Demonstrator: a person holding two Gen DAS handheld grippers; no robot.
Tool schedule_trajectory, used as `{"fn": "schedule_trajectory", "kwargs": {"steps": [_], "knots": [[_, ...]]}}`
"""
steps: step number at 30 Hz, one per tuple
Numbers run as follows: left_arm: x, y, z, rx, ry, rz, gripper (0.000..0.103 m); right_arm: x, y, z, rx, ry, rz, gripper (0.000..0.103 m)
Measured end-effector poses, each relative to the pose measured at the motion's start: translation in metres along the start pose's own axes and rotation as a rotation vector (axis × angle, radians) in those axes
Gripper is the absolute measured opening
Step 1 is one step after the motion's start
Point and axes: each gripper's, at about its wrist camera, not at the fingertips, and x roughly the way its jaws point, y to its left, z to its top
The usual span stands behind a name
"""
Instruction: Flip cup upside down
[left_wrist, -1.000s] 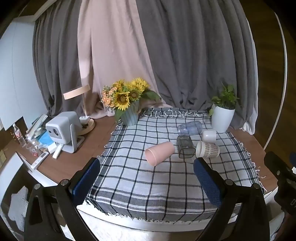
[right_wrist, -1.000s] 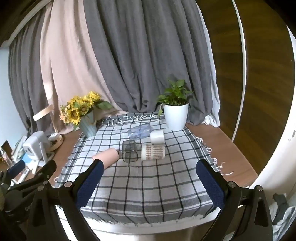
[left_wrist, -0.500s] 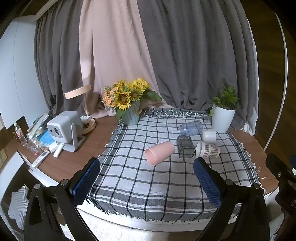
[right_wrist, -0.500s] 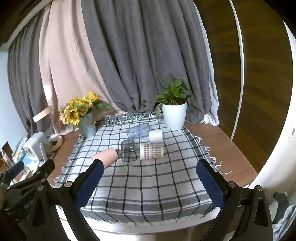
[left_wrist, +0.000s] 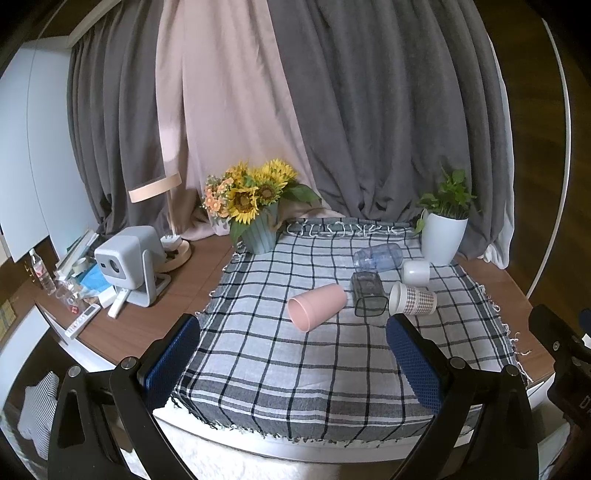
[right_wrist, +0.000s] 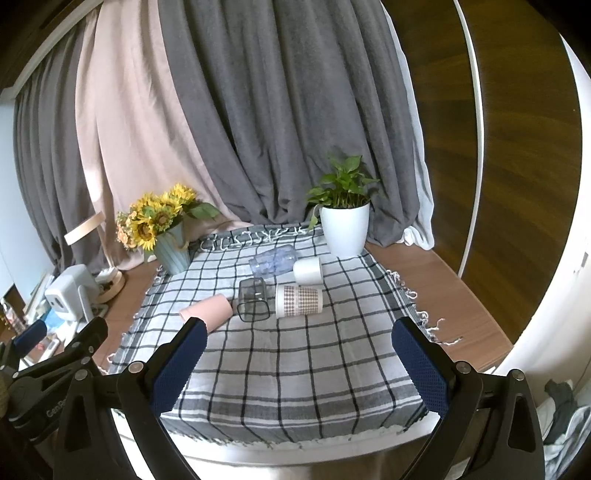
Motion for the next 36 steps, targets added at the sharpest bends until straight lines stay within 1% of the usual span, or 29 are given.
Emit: {"fn": "schedule_trajectory", "kwargs": {"steps": [21,36], "knots": [[-0.0023,-0.0037,0.0004,0.001,0.001,-0.003,0.103,0.0018,-0.0051,0.0032,0.006,0.000,0.000,0.101],[-0.0028,-0.0033,-0.0005,0.000,0.000,-0.005,0.103,-0.0003,-0.0031,-0.0014,0.000,-0.008,0.005,0.101]]}}
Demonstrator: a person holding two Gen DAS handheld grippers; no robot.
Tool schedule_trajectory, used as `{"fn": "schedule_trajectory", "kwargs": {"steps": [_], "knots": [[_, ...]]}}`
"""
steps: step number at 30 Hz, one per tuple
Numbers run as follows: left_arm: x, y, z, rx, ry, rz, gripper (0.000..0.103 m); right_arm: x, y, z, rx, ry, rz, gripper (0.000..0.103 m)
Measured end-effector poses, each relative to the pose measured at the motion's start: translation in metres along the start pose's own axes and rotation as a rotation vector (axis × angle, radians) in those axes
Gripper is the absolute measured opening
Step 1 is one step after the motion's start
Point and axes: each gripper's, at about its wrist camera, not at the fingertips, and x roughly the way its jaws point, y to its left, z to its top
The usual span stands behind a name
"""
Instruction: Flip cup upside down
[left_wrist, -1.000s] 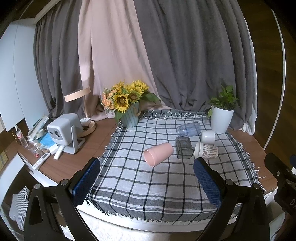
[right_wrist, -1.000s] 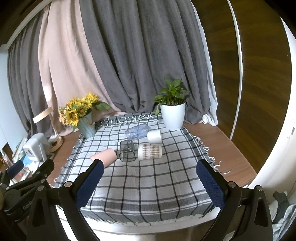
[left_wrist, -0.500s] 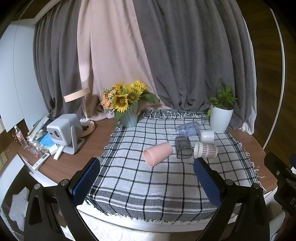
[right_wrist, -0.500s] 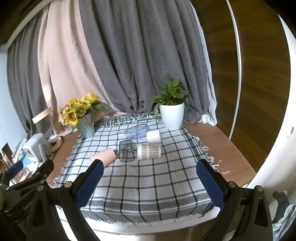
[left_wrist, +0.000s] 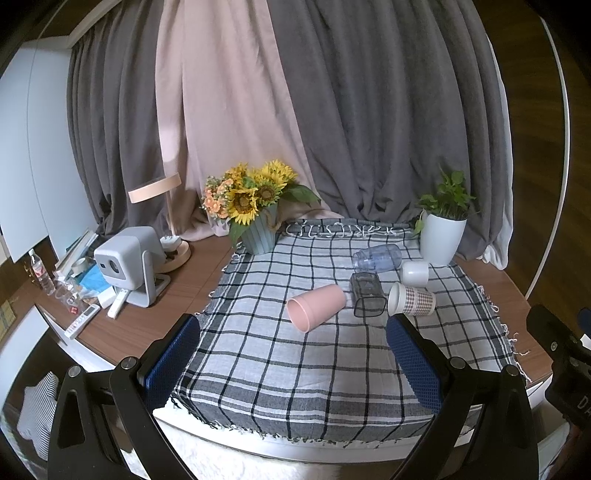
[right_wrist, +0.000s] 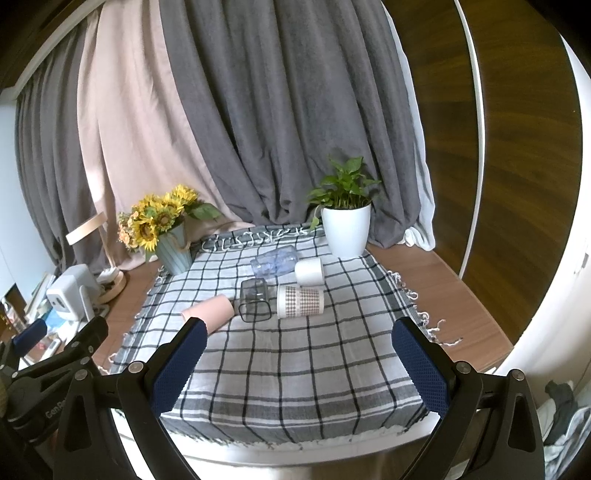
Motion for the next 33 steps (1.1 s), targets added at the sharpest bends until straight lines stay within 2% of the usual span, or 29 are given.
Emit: {"fn": "schedule_trajectory", "kwargs": {"steps": [19,26,33], "knots": [[0.012,-0.002,0.008,0.007,0.023,-0.015,0.103,0.004,0.003,-0.003,0.000,0.003,-0.004,0.101],[0.042,0.014,0.003,-0.006,0.096,-0.013,0.103,0.027,0.016,-0.005,0.007,0.048,0.008,0.101],[0.105,0.048,0.002,0.028,0.185,-0.001,0.103,0.081,0.050,-0.007,0.028,0.144,0.025,0.101]]}}
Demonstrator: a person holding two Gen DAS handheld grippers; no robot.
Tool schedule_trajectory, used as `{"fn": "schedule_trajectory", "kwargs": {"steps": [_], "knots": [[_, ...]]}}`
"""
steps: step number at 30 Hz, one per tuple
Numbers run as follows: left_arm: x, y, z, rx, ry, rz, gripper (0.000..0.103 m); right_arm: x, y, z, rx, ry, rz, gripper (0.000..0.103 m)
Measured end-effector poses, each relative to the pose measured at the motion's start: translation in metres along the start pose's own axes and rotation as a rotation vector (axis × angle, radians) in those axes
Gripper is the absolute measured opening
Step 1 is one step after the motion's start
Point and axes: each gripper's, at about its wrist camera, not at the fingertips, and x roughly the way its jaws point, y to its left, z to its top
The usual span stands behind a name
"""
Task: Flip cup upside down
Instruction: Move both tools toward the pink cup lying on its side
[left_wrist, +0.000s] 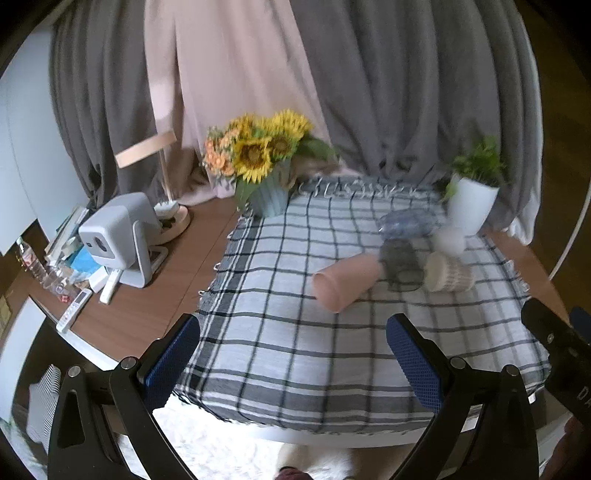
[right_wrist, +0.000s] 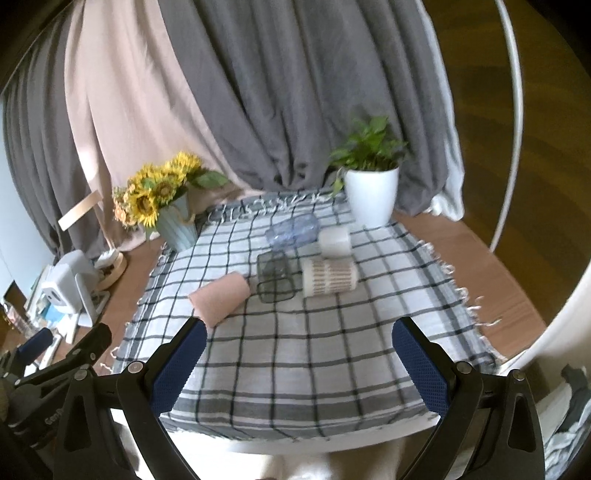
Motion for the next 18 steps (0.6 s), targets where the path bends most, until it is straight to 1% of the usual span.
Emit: {"fn": "schedule_trajectory", "kwargs": {"steps": [5,12,18], "knots": [[0.047,0.021,0.015,0.056,0.068,-0.063,0.103,0.040,0.036,0.011,0.007,0.046,0.006,0.101],[0.122,0.054,0.040,0.121,0.171,-0.076,0.103,0.102,0.088,0.028,0.036,0.081,-0.020,0.101],[0.176,0.073,0.056,0.204,0.221,-0.101,0.103,0.157,0.119,0.041,0.090,0.123,-0.047,0.101]]}}
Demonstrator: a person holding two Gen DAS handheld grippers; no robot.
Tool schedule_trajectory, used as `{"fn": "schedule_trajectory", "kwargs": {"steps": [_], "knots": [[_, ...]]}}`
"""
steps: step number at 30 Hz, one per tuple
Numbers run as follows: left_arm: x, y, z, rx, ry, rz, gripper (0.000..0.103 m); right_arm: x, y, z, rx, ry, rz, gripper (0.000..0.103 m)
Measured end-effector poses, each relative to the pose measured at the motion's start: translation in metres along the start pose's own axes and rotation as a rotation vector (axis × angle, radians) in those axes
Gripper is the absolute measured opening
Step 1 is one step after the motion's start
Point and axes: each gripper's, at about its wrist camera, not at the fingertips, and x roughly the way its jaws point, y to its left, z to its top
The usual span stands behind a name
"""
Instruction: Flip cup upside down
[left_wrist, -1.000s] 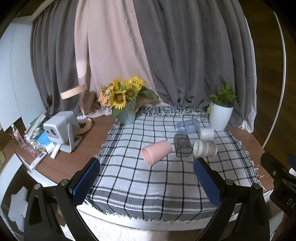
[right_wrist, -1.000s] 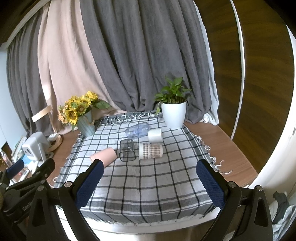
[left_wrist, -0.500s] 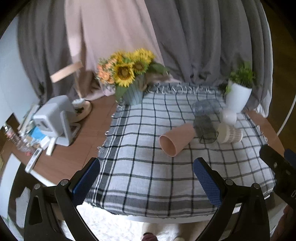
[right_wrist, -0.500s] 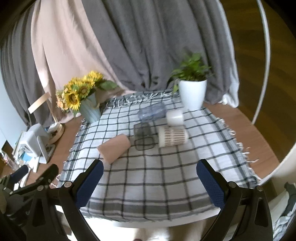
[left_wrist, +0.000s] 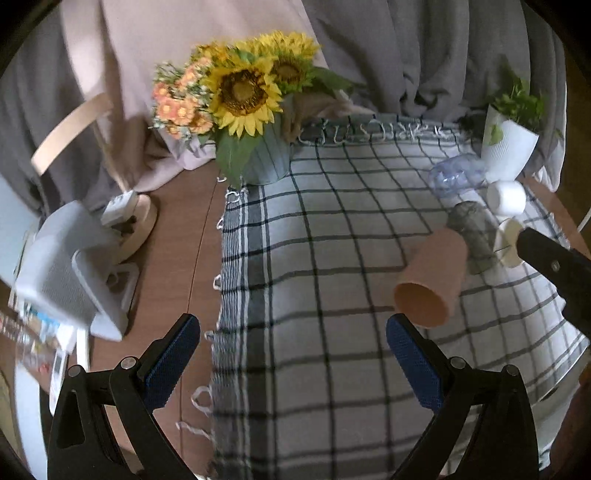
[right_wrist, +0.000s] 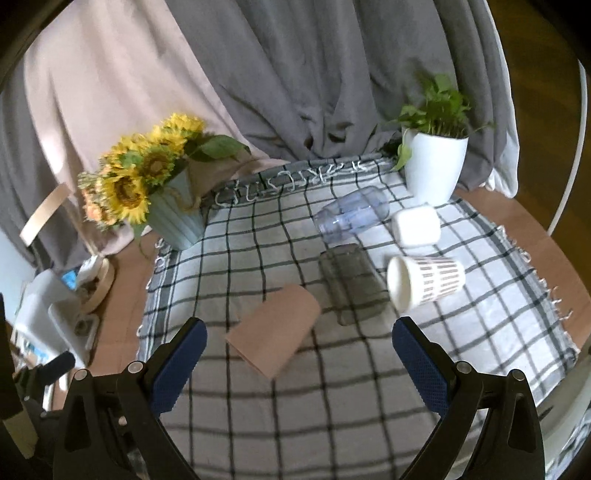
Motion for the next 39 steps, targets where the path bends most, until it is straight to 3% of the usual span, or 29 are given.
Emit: {"fn": "schedule_trajectory", "kwargs": {"steps": [6,12,24,34,39], "knots": [[0.040,0.017,0.019,0.037,0.057,-0.054,0.103,0.049,0.020,0.006,0.060,0.065,-0.031,0.101],[0.070,0.028,0.030,0.030,0.114,-0.093,0.103,0.102,0.019,0.005,0.156,0.200,-0.066,0.101],[0.100,0.033,0.036,0.055,0.154,-0.075,0.103,0.162,0.016,0.001,0.232,0.355,-0.138,0.100],[0.117,0.039,0.035,0.041,0.179,-0.082,0.103,0.191,0.022,-0.010,0.234,0.445,-0.113,0.084],[0.118,0.039,0.029,0.031,0.190,-0.103,0.103,0.188,0.028,-0.013,0.208,0.433,-0.109,0.079]]}}
